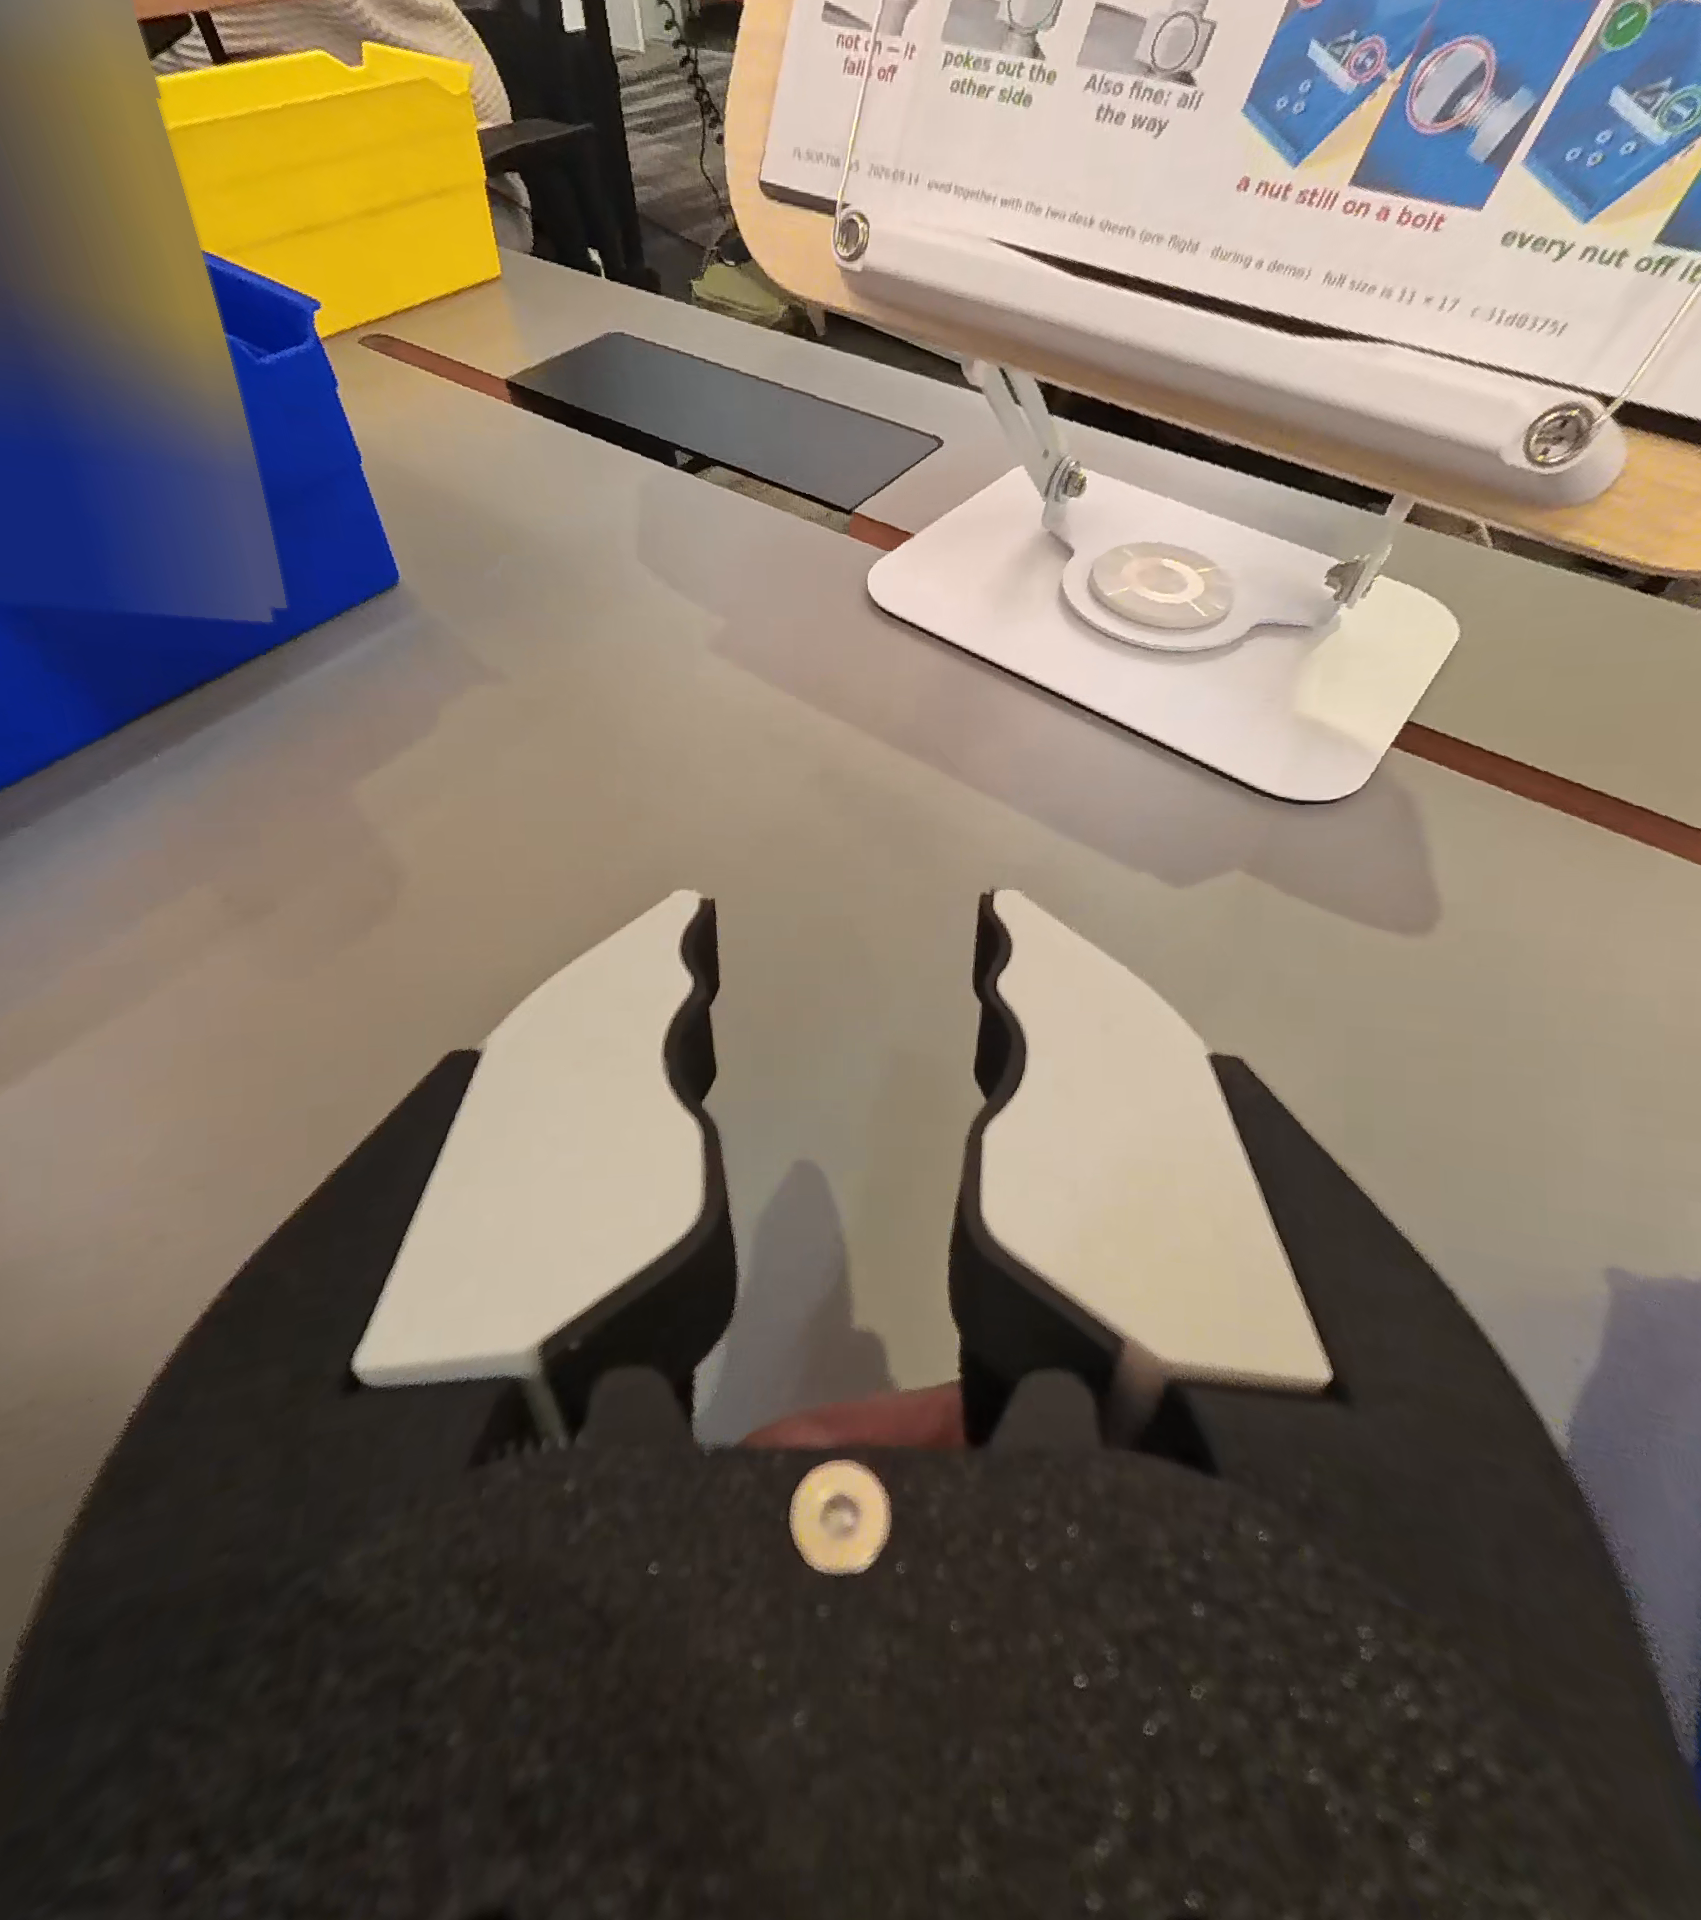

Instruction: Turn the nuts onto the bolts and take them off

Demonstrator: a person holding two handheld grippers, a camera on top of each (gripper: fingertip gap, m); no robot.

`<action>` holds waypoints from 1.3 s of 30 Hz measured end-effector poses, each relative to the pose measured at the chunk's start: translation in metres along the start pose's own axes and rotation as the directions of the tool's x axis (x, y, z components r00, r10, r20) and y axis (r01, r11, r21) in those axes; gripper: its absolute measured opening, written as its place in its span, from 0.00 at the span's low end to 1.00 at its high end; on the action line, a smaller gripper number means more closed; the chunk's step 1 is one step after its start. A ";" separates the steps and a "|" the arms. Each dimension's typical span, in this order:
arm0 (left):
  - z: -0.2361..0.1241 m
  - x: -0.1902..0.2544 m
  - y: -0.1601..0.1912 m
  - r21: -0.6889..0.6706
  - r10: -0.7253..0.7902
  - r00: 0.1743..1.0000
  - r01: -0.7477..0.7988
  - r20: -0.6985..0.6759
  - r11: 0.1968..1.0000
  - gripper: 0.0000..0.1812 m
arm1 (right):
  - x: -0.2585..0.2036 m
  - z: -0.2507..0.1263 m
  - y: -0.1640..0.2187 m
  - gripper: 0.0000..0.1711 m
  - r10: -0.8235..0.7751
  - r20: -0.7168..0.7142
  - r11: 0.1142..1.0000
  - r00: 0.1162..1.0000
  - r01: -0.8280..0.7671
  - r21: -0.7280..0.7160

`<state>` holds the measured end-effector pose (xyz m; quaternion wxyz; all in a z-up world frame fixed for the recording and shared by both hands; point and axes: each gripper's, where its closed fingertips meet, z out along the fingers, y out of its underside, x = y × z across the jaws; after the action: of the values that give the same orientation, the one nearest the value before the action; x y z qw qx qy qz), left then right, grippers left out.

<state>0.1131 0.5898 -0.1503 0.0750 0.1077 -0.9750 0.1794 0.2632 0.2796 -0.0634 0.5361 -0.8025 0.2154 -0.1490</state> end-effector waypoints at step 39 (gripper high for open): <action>0.010 -0.005 -0.012 0.005 0.285 0.955 -0.287 0.078 0.958 0.14 | -0.005 0.006 0.011 0.26 0.067 0.065 0.997 0.996 -0.065 -0.035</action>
<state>0.1193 0.5765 -0.1561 0.0102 -0.0272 -0.9810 0.1918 0.2600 0.2828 -0.0759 0.5341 -0.8082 0.2264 -0.1012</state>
